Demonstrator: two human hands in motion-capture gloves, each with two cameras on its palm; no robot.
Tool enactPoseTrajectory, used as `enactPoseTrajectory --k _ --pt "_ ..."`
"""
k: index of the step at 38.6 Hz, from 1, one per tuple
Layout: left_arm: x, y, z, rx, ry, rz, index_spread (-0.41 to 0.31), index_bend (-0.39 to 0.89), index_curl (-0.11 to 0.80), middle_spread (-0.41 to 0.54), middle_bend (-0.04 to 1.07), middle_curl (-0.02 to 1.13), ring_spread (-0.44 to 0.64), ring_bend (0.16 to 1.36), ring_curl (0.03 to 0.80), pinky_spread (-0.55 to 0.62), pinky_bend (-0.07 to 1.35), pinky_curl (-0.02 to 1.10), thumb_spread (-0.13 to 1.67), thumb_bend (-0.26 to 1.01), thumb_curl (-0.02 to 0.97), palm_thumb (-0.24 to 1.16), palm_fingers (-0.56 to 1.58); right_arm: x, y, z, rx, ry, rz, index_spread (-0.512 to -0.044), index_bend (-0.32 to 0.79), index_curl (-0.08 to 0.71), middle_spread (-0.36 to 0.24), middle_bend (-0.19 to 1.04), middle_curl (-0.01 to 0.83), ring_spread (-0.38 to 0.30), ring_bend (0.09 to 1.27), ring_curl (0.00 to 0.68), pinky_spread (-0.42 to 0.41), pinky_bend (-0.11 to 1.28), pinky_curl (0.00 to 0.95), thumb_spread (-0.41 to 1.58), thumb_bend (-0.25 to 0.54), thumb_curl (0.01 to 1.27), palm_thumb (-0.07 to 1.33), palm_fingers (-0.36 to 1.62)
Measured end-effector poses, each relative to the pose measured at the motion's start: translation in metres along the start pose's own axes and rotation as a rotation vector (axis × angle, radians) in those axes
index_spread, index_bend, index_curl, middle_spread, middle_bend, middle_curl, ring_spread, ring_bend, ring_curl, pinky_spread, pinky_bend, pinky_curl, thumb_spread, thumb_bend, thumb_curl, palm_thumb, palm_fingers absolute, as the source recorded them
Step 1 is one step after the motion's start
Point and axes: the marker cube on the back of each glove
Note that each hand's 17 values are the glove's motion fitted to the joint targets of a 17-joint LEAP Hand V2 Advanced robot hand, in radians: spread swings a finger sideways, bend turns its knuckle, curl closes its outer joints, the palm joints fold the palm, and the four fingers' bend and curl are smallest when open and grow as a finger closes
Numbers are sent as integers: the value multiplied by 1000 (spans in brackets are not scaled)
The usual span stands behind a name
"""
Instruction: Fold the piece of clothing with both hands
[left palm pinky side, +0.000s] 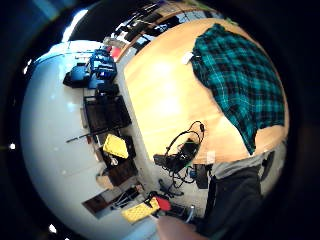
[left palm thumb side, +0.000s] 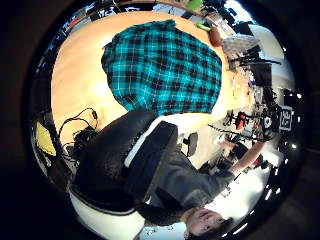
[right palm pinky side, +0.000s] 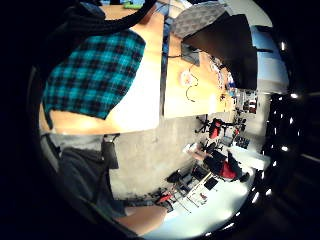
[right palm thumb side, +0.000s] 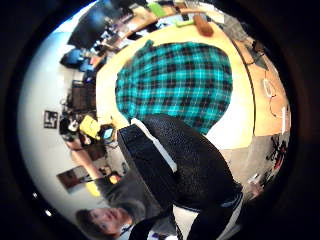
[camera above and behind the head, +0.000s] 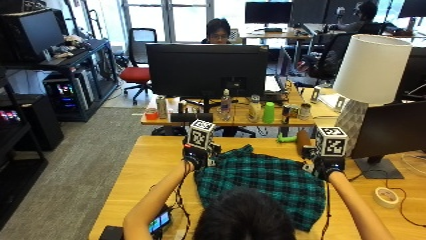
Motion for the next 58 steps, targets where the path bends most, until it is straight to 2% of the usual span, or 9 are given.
enactPoseTrajectory --k 12,20,31,36,40,44,51,53,58 --pt "35 9 60 34 90 137 -9 148 164 297 171 184 483 572 198 469 405 261 1017 -24 206 46 -64 -5 8 62 -6 -91 -54 -369 58 97 -49 268 321 41 594 308 192 617 350 1139 4 206 241 265" --pt "75 2 132 -119 120 248 -5 175 208 278 173 199 450 603 217 456 390 272 1008 -21 225 58 3 -6 1 127 -128 -67 -65 -359 84 101 -26 282 337 41 617 318 179 622 350 1146 -3 225 308 309" --pt "95 3 185 -315 45 309 8 159 250 240 193 239 391 631 233 436 348 273 1000 -23 242 69 96 -4 -10 188 -245 -53 -76 -318 87 123 -24 314 368 4 662 344 118 607 352 1145 -5 250 408 469" --pt "99 -8 223 -409 -9 331 26 94 235 211 184 255 382 657 246 386 461 314 976 -20 253 90 187 -7 -10 219 -320 -45 -91 -310 73 122 -28 307 373 -16 685 357 97 611 354 1144 -9 255 436 507" --pt "101 -22 254 -338 -116 311 59 33 194 181 193 267 324 683 254 243 652 364 953 -13 267 130 320 -12 -12 245 -345 19 -92 -310 88 126 -32 327 386 -39 676 360 65 616 355 1142 33 278 542 562" --pt "107 -2 246 -228 -167 307 45 71 189 106 232 301 219 657 264 80 726 392 947 -15 276 156 451 -15 -17 266 -360 89 -109 -289 118 146 -46 357 400 -67 650 356 13 597 349 1134 62 301 642 671" --pt "114 3 242 -136 -176 268 -33 151 215 -27 243 338 13 627 281 -185 749 395 1006 39 296 293 769 -27 -19 273 -260 120 -142 -286 127 175 -66 319 406 -99 628 366 -84 613 359 1087 104 338 814 799" --pt "113 -1 242 -86 -208 266 -38 110 211 -42 218 335 -7 607 280 -210 736 390 1003 13 292 280 734 -29 -19 272 -212 122 -145 -288 117 178 -72 311 407 -108 615 363 -110 608 355 1072 102 344 840 832" --pt "110 -9 240 -32 -246 287 -110 155 248 -128 229 371 -122 557 298 -309 724 395 1092 82 313 438 953 -29 -21 270 -108 128 -155 -270 184 224 -99 291 413 -155 596 367 -219 610 356 1022 145 384 985 1130"
